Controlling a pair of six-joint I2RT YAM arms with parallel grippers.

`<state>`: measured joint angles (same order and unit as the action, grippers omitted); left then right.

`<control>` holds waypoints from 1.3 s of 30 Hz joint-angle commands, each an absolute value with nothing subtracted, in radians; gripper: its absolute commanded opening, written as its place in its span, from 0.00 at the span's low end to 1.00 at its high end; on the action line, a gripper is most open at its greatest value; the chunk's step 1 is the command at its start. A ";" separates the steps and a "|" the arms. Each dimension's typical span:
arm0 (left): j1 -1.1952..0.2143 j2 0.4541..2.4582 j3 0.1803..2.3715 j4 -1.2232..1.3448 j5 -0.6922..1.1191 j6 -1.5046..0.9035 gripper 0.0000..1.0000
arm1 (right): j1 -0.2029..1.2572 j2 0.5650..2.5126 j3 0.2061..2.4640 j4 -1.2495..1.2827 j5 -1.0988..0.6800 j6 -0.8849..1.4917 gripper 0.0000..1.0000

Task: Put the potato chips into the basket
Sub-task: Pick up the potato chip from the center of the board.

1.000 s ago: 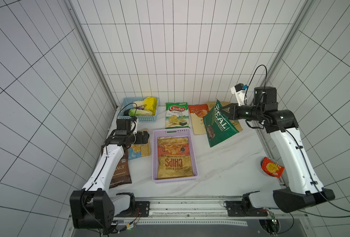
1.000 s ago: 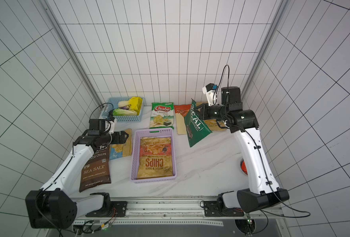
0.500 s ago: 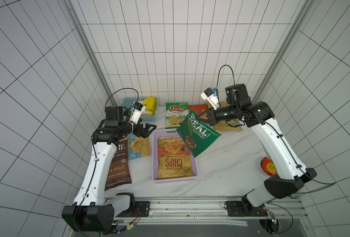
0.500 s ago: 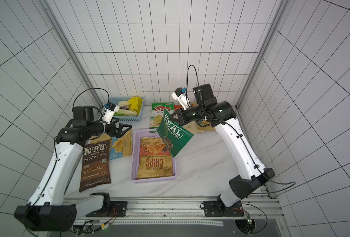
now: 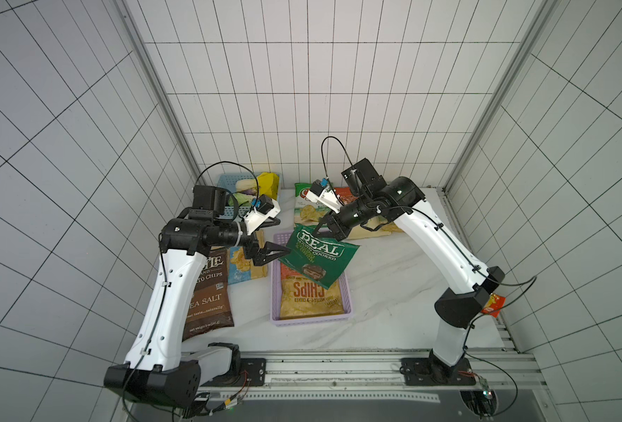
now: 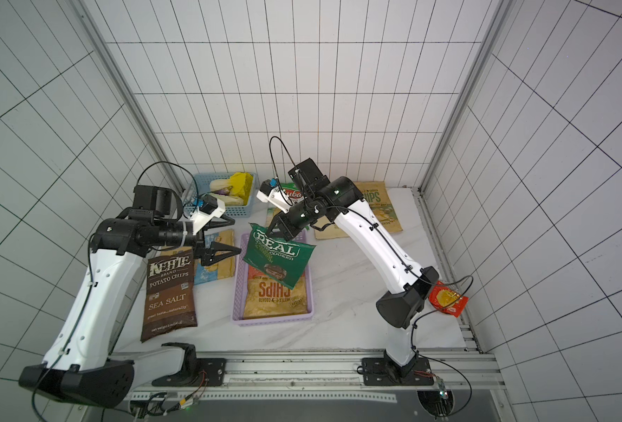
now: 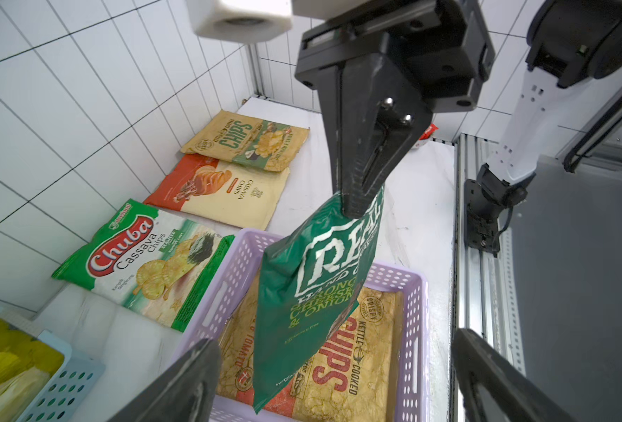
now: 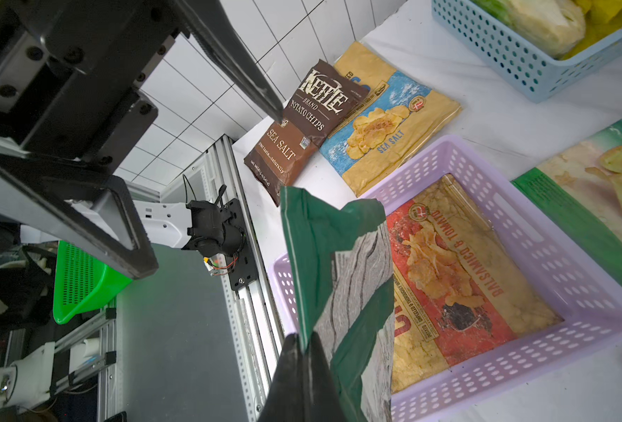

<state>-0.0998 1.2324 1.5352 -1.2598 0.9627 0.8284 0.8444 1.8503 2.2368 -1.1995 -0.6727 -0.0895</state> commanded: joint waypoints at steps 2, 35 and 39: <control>-0.125 1.236 1.542 -1.319 0.967 0.930 0.95 | 0.880 1.851 2.294 -1.242 -0.709 -0.168 0.00; -0.268 1.252 1.515 -1.258 0.843 0.894 0.52 | 0.933 1.878 2.309 -1.296 -0.722 -0.229 0.00; -0.276 1.253 1.504 -1.269 0.823 0.903 0.28 | 0.931 1.875 2.310 -1.287 -0.711 -0.224 0.00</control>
<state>-0.2684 1.2491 1.5185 -1.2682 0.8341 0.8974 0.9245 1.8767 2.2555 -1.2934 -0.6949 -0.2169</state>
